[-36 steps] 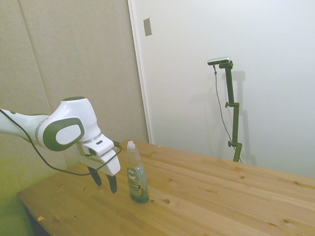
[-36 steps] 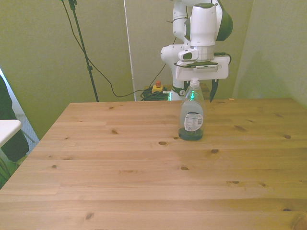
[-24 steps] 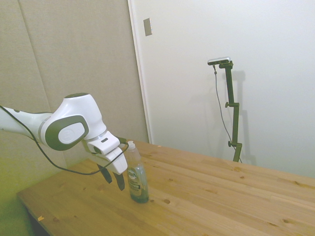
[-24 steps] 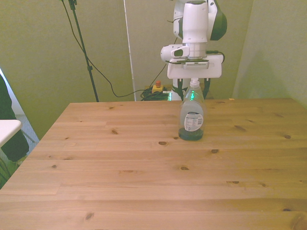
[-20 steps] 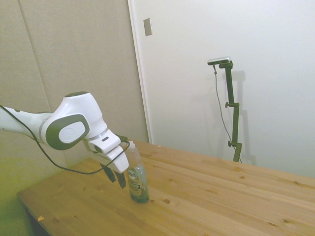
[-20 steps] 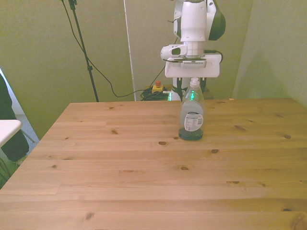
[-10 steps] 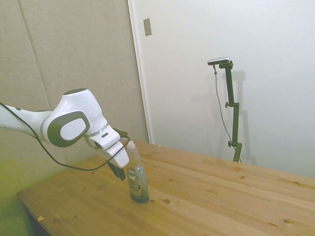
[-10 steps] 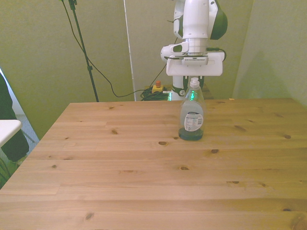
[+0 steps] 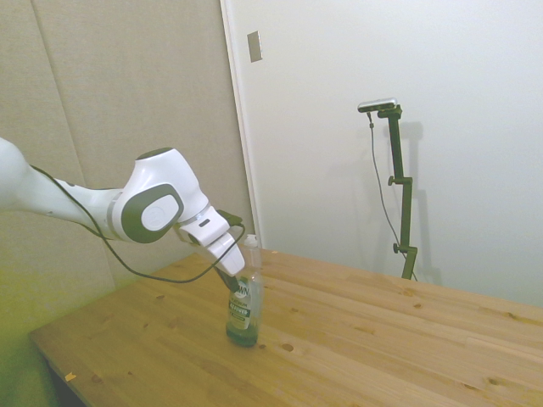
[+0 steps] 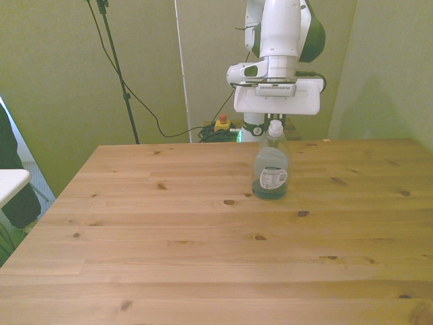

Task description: Knock down the dish soap

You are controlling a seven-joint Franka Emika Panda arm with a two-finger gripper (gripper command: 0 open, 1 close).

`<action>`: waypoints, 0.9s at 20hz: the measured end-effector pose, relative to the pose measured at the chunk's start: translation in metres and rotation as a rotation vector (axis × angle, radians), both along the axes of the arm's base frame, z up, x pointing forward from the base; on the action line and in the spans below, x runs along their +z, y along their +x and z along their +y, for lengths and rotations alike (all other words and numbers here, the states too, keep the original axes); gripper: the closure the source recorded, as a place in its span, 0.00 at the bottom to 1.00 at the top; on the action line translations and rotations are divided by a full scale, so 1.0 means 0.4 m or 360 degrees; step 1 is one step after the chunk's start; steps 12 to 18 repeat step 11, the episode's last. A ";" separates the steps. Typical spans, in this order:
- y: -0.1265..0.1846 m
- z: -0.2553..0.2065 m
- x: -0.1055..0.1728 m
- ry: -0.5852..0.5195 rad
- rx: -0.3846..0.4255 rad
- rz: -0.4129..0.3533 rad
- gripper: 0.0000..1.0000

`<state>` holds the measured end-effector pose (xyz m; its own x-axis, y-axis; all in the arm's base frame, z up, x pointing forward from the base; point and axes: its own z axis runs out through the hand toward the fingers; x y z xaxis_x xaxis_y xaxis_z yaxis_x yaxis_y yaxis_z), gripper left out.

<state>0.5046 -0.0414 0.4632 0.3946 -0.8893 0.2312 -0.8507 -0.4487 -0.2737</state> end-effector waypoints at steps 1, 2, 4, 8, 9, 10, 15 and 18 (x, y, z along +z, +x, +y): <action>0.022 -0.013 -0.004 0.0001 -0.0020 -0.0004 1.00; 0.042 -0.026 -0.007 -0.0002 -0.0041 -0.0010 1.00; 0.078 -0.047 -0.011 0.0004 -0.0070 -0.0017 1.00; 0.141 -0.063 -0.001 0.0016 -0.0106 -0.0078 1.00; 0.156 -0.064 0.000 0.0016 -0.0117 -0.0094 1.00; 0.173 -0.064 0.001 0.0017 -0.0129 -0.0105 1.00; 0.192 -0.065 0.001 0.0019 -0.0145 -0.0113 1.00; 0.192 -0.065 0.001 0.0019 -0.0145 -0.0113 1.00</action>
